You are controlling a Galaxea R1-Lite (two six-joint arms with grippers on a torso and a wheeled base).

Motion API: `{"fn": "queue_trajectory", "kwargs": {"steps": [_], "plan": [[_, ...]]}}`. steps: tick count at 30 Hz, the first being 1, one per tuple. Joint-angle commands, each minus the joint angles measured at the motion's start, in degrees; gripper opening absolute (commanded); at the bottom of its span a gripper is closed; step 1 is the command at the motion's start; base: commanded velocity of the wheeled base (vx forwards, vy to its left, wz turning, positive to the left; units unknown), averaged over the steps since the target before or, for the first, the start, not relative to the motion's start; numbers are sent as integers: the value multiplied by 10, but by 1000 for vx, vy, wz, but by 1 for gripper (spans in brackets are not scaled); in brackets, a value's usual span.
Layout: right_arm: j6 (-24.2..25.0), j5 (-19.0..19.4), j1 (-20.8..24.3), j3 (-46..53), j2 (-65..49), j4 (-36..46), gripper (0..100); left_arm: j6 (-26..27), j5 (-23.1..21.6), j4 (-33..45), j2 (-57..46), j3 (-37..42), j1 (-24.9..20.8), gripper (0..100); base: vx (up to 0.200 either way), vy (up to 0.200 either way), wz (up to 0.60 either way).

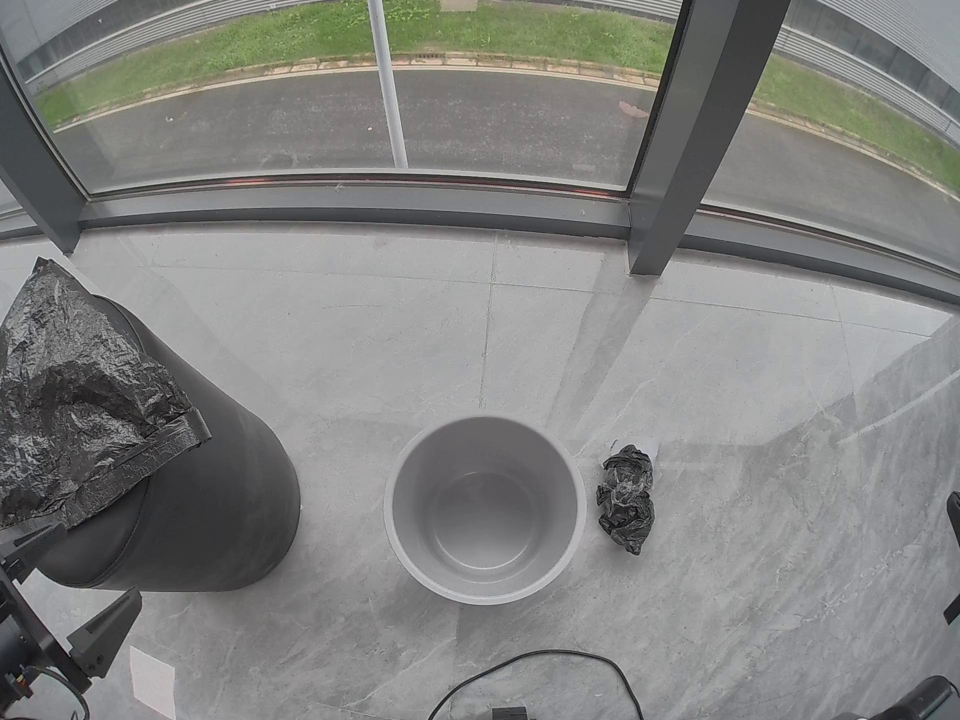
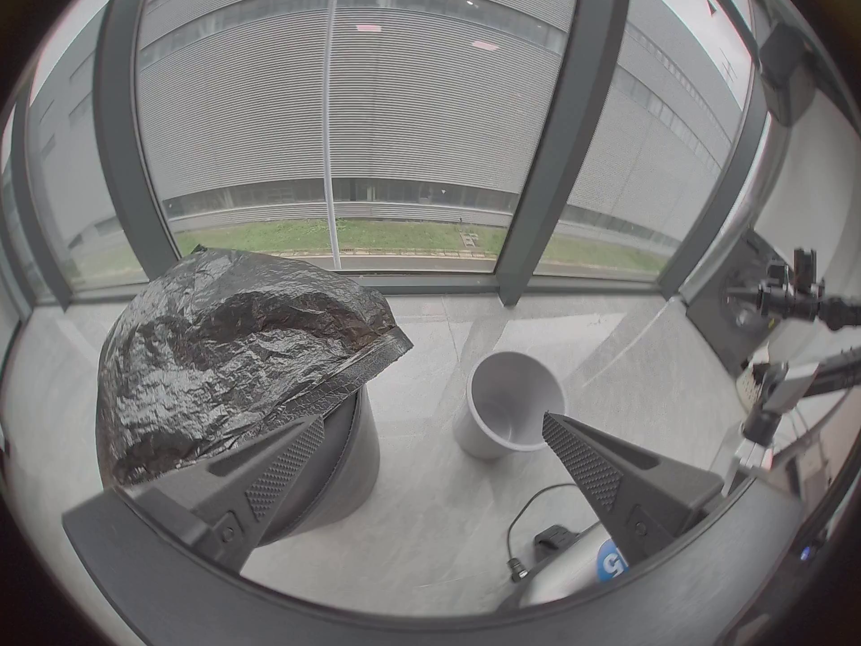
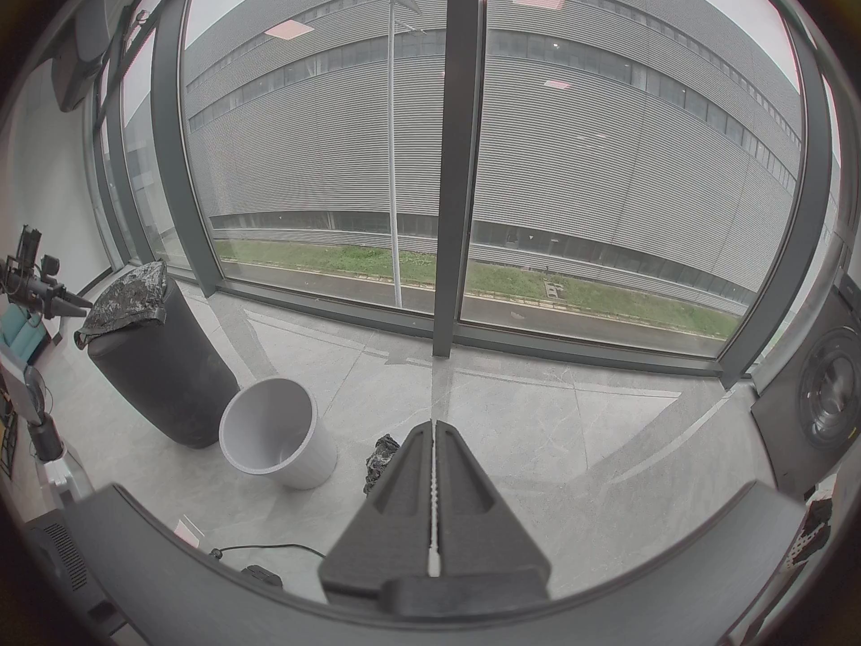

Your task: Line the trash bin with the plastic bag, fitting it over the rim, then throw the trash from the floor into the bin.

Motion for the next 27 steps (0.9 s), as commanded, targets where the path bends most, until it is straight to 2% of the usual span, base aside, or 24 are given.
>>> {"fn": "queue_trajectory", "kwargs": {"steps": [1,2,5,7,10,12,15,19,22,25,27], "plan": [[16,1,1,8,-6,0,0,88,5,5,58,5,0,100,0,0,0],[27,1,1,9,-3,0,0,116,9,-2,80,10,0,100,0,0,0],[47,2,3,8,2,0,0,125,11,-4,109,3,-9,100,0,0,0],[60,2,23,5,3,0,0,162,14,-3,160,-17,-24,100,0,0,0],[62,1,31,8,2,1,0,216,28,-14,192,-24,-27,100,0,0,0],[63,1,31,8,3,1,0,232,35,-26,200,-25,-27,100,0,0,0],[64,1,32,9,2,3,0,273,60,-74,211,-24,-46,100,0,0,0],[63,2,32,14,4,6,0,339,81,-97,232,-21,-47,100,0,0,0],[62,2,32,20,4,4,0,391,125,-112,241,-20,-47,100,0,0,0],[63,2,32,22,3,5,0,434,193,-149,261,-20,-51,100,0,0,0],[64,2,32,22,2,5,0,435,214,-177,269,-11,-56,100,0,0,0]]}}
